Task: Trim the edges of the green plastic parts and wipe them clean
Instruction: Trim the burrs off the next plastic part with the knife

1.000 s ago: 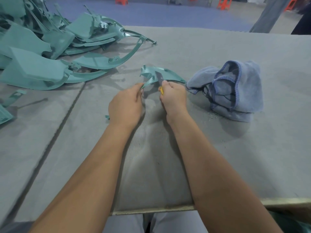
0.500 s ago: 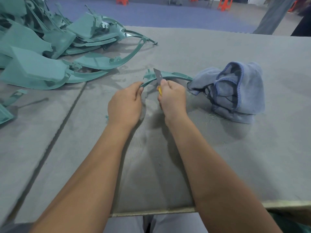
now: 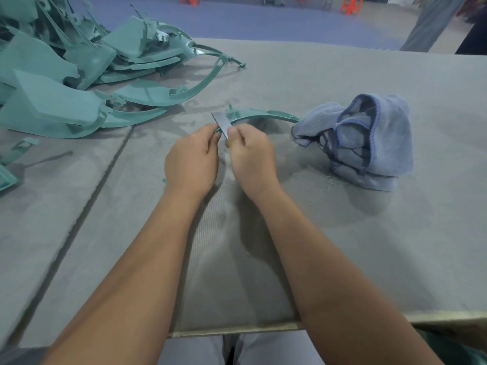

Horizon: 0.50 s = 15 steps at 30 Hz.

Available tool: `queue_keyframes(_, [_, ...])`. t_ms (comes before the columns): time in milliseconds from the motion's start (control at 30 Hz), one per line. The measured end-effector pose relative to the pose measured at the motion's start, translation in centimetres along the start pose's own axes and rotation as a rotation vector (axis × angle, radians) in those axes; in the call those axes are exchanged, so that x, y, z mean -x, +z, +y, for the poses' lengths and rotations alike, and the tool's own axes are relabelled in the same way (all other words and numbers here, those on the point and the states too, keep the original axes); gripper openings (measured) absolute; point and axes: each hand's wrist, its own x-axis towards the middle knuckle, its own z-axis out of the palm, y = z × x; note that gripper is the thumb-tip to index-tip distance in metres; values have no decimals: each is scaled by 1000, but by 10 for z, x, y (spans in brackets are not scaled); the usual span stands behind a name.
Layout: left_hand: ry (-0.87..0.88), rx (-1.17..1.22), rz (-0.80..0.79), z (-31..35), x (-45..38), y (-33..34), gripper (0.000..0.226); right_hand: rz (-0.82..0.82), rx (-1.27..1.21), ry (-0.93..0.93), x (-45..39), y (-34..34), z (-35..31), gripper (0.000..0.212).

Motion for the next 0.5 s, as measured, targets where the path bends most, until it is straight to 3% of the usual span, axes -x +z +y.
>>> queue_keyframes(133, [-22, 10, 44, 1, 2, -2, 24, 254, -158, -9, -2, -13, -2, 30])
queue_keyframes(267, [-41, 72, 91, 1, 2, -7, 24, 486, -243, 109, -16, -35, 11, 24])
queue_keyframes(500, [91, 26, 125, 2, 4, -11, 26, 387, -20, 134, -14, -31, 15, 26])
